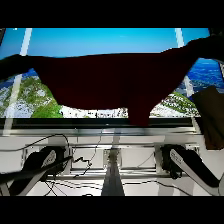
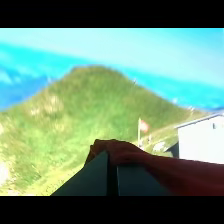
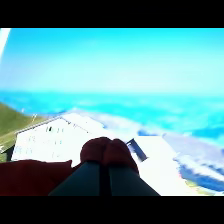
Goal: Fold the clothes and pants, and hang the long-sleeved shirts on hangers.
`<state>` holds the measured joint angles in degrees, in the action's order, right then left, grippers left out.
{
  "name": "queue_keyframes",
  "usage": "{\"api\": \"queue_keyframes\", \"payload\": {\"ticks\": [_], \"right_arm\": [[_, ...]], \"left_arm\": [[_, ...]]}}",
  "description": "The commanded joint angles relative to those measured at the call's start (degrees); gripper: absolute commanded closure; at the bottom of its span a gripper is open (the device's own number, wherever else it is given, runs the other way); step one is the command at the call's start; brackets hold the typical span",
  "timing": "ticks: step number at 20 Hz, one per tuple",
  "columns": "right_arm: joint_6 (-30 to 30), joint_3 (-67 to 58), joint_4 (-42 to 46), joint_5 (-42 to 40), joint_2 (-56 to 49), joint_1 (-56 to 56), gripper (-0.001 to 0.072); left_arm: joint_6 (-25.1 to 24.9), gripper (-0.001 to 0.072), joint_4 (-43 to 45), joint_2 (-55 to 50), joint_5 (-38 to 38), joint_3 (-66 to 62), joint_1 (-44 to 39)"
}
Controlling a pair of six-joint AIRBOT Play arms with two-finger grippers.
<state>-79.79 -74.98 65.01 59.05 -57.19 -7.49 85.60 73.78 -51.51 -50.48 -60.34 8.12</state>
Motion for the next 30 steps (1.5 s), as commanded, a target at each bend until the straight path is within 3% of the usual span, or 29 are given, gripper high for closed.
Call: {"api": "queue_keyframes", "payload": {"ticks": [1,4,5,6,7,8,10,12,13,15,16,18,20,24,25,28,29,30], "right_arm": [[-0.5,0.98,-11.15,-7.1,-17.42,0.04,0.0701],[-0.68,0.94,-16.0,-15.39,-27.63,0.02,0.0695],[-0.7,0.94,-16.9,-15.78,-29.49,0.02,0.0602],[-0.68,0.94,-16.2,-15.63,-30.42,0.0,0.0382],[-0.68,0.94,-13.79,-15.56,-30.6,-0.17,0.0205],[-0.7,0.94,-9.79,-15.06,-30.47,-0.59,0.0189],[-1.11,0.94,-2.8,-11.89,-30.45,-2.54,0.0197],[-1.66,0.96,0.52,-6.95,-30.67,-5.33,0.0277],[-1.57,0.94,0.2,-4.35,-31.23,-6.67,0.0276],[-1.16,0.96,-1.38,0.15,-33.29,-8.33,0.0275],[0.07,0.94,-3.37,2.14,-34.82,-8.55,0.0275],[2.6,0.94,-9.64,4.31,-38.27,-8.09,0.0273],[2.78,0.94,-15.3,4.2,-41.35,-6.32,0.0273],[2.4,0.94,-15.76,1.22,-44.81,-3.04,0.0282],[2.27,0.94,-15.74,1.2,-45.53,-2.82,0.0331],[2.54,0.94,-17.09,1.14,-47.01,-2.82,0.0336],[2.93,0.94,-17.57,0.74,-47.17,-2.82,0.0358],[3.58,0.94,-17.73,0.04,-47.15,-2.82,0.046]], "left_arm": [[0.98,0.0687,-3.78,-15.32,8.04,1.14,-0.28],[1.01,0.0687,-10.1,-25.29,18.23,1.11,-0.26],[1.01,0.0632,-11.58,-27.12,20.44,1.09,-0.22],[0.98,0.0388,-11.26,-28.0,21.77,1.07,-0.22],[0.92,0.006,-10.78,-28.2,22.25,1.07,0.02],[0.24,0.0011,-10.23,-27.93,22.05,1.07,0.5],[0.13,0.001,-8.26,-26.88,18.12,1.07,2.51],[0.09,0.001,-7.56,-25.83,8.44,1.07,5.92],[-0.74,0.0011,-7.17,-25.7,3.3,1.07,7.65],[-7.74,0.0035,-6.49,-25.73,-6.32,1.07,11.08],[-10.73,0.0103,-6.75,-25.73,-10.49,1.07,12.74],[-14.23,0.0112,-6.95,-25.7,-16.26,1.22,15.1],[-14.49,0.0111,-7.74,-25.27,-17.7,2.6,17.2],[-18.67,0.0112,-12.2,-22.01,-17.53,12.04,21.53],[-19.89,0.0112,-12.66,-21.46,-17.73,14.27,22.18],[-21.99,0.0112,-13.09,-21.33,-17.38,18.49,22.69],[-22.05,0.0111,-13.88,-21.33,-16.55,19.08,22.67],[-22.95,0.0112,-15.54,-21.38,-16.2,19.28,22.67]]}}
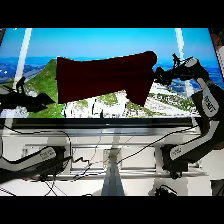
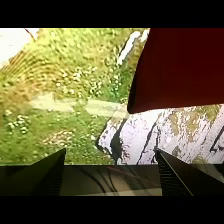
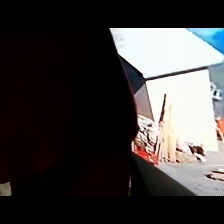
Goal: Fold the clothes and pants, and hang the long-sleeved shirts on hangers.
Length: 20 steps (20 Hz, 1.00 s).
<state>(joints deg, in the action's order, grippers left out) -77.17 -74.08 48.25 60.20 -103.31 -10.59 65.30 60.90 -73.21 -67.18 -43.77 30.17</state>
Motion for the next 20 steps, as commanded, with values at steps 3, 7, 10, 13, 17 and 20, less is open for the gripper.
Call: {"api": "queue_keyframes", "payload": {"ticks": [3,7,10,13,17,20], "right_arm": [[4.96,0.04,-1.73,-2.19,-0.85,0.28,0.0702],[5.09,0.04,-1.64,-2.05,-0.85,0.28,0.0702],[5.09,0.04,-1.66,-1.14,-0.85,0.28,0.0701],[5.09,0.04,-1.66,0.07,-0.85,0.28,0.0701],[5.11,0.04,-1.64,0.81,0.35,0.28,0.0702],[5.92,0.04,-1.46,2.43,4.74,0.28,0.0702]], "left_arm": [[-3.21,0.0112,-6.51,-0.09,0.52,2.97,0.39],[-3.21,0.0112,-7.21,-2.38,2.03,3.5,-0.09],[-3.21,0.0214,-9.16,-5.14,6.97,3.74,-1.73],[-3.28,0.0373,-16.15,-7.13,12.63,3.72,-3.48],[-5.18,0.0657,-22.21,-7.48,17.18,3.69,-6.4],[-8.92,0.0688,-28.37,-7.39,15.1,1.6,-7.74]]}}
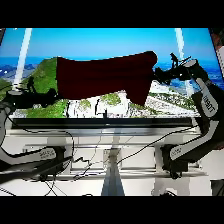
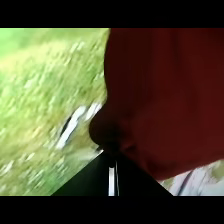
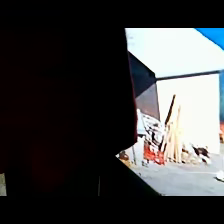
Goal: Fold the clothes and pants, and hang the long-sleeved shirts on hangers.
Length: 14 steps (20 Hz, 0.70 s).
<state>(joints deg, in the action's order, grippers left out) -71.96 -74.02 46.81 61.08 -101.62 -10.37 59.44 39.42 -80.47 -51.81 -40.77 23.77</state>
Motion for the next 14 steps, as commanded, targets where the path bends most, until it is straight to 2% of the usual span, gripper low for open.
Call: {"api": "queue_keyframes", "payload": {"ticks": [1,6,8,11,14], "right_arm": [[1.18,-0.02,0.04,2.51,5.44,0.07,0.0703],[1.18,-0.04,2.01,3.56,25.16,0.07,0.0702],[1.18,-0.04,2.12,1.36,34.67,0.04,0.0702],[1.16,-0.04,3.3,-5.86,48.81,0.04,0.0702],[1.14,-0.04,4.96,-16.24,61.24,0.04,0.0702]], "left_arm": [[-4.13,0.0688,-8.94,0.26,-2.27,-3.54,-1.31],[-4.76,0.0688,-11.02,8.2,-13.73,-21.9,-1.27],[-4.59,0.0688,-11.23,13.86,-14.43,-29.27,-1.05],[-4.61,0.0688,-11.21,24.02,-9.73,-37.2,0.48],[-4.61,0.0688,-10.95,35.3,3.48,-38.14,3.52]]}}
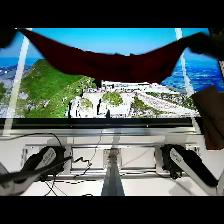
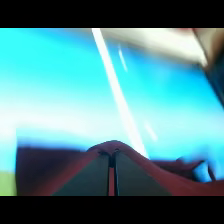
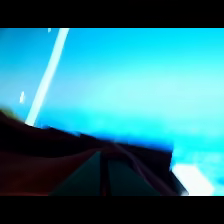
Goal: Fold the clothes and pants, and hang the long-sleeved shirts on hangers.
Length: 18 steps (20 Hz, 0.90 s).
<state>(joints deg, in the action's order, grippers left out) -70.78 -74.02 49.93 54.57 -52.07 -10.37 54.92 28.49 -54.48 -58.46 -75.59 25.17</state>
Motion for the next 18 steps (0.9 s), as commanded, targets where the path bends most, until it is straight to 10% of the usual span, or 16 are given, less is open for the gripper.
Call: {"api": "queue_keyframes", "payload": {"ticks": [1,10,18], "right_arm": [[-0.04,-0.04,2.82,-13.09,15.5,0.04,0.0702],[-0.07,-0.15,6.91,-25.97,28.2,0.04,0.0703],[-4.28,-0.15,2.19,-17.03,-2.73,0.39,0.0703]], "left_arm": [[-0.09,0.0688,-0.04,12.46,13.99,-3.32,3.34],[1.22,0.0689,10.08,24.81,23.91,-3.17,11.34],[1.18,0.0689,10.93,-2.1,-1.38,-3.17,2.51]]}}
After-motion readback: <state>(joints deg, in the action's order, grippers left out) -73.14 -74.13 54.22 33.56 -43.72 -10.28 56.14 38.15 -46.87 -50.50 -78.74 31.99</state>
